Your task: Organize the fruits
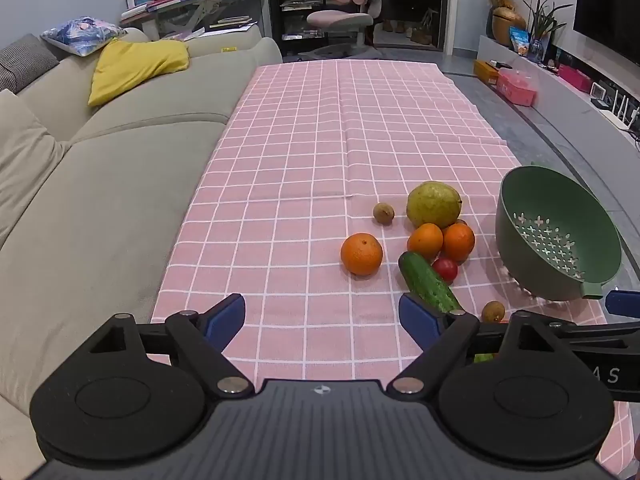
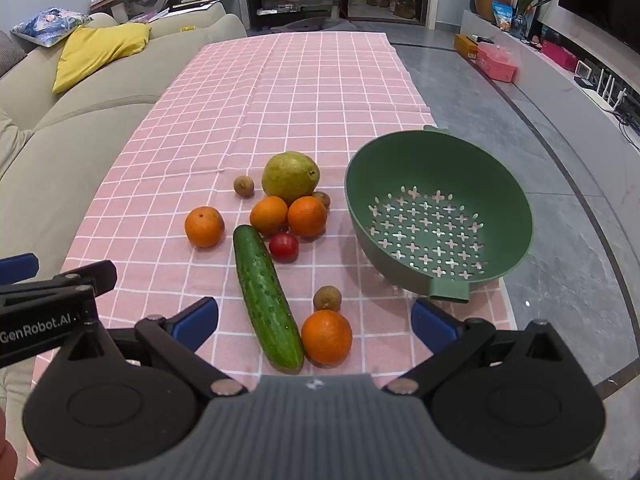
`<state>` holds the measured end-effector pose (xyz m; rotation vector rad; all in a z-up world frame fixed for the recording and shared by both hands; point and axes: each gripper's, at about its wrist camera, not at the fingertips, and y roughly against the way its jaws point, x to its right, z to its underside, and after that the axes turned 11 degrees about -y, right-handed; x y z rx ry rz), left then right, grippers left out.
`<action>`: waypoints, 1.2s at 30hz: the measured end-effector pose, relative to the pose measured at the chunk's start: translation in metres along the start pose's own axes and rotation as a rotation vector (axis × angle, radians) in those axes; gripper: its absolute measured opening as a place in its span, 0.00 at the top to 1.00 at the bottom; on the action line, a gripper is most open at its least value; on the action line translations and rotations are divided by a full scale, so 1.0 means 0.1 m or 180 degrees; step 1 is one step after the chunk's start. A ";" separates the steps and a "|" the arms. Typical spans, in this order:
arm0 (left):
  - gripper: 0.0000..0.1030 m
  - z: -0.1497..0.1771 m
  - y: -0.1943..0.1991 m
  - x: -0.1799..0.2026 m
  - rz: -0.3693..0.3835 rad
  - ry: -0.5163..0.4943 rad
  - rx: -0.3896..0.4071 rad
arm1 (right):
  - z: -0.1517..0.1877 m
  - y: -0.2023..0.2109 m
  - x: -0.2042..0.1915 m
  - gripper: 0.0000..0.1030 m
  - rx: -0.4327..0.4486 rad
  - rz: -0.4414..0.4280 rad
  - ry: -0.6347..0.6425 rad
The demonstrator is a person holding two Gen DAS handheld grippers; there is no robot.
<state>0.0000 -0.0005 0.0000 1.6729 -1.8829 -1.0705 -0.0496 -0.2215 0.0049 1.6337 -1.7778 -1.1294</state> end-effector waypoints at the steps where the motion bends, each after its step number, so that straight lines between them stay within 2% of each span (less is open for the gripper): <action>1: 0.02 0.00 0.00 0.00 -0.0002 -0.0001 0.0001 | 0.00 0.00 0.00 0.04 -0.0001 -0.0004 -0.0005; 36: 0.03 0.00 0.00 -0.01 0.0015 0.0017 0.0009 | 0.00 0.02 0.00 0.04 0.0025 -0.0007 -0.0017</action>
